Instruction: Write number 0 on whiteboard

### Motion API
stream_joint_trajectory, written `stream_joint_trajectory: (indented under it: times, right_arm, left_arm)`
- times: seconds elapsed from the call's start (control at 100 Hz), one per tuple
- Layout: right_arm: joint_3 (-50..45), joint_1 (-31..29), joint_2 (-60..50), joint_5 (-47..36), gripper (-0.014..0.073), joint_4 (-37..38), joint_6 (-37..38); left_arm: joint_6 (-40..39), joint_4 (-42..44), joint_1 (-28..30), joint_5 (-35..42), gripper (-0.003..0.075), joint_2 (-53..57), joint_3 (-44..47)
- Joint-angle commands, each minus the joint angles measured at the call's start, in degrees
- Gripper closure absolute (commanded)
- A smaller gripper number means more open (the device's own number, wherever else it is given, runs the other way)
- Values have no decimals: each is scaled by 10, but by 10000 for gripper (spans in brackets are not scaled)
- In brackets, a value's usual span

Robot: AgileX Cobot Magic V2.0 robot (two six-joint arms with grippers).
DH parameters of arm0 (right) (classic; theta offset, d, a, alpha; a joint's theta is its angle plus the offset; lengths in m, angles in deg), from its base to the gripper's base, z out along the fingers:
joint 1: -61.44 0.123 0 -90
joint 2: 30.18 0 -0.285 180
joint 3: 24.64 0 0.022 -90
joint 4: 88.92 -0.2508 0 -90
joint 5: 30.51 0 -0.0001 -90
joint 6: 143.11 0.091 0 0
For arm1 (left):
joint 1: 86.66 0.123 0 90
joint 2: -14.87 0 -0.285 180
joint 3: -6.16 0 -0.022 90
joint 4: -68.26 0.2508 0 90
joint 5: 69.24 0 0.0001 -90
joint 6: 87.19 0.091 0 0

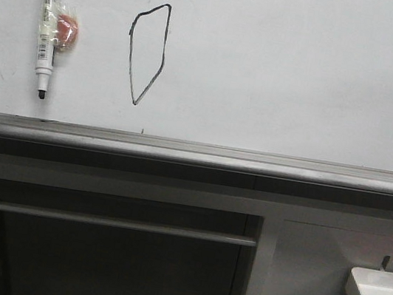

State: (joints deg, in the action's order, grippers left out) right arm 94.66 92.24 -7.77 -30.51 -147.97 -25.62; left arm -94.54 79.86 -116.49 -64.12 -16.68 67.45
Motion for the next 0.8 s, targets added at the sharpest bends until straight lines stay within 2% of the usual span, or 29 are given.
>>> stream_joint_trajectory:
  times: [0.0, 0.17, 0.29, 0.46, 0.61, 0.79]
  right_arm:
    - [13, -1, 3, -23, 660, -3, -6]
    - [13, -1, 3, -23, 660, -3, -6]
    - [13, -1, 3, -23, 660, -3, -6]
    - [13, -1, 3, -23, 660, -3, -6]
    - [13, -1, 3, -23, 660, -3, -6]
    - [13, -1, 3, -22, 660, -3, -6]
  left_arm:
    - [-2, 0, 1, 44, 741, -5, -10]
    - [-2, -6, 1, 39, 741, 18, 26]
    - [21, -12, 25, 8, 741, 77, 44]
    - [148, -116, 116, -102, 741, 180, 53]
    - [149, -121, 214, -122, 741, 257, 78]
    - [148, -125, 292, -118, 741, 255, 113]
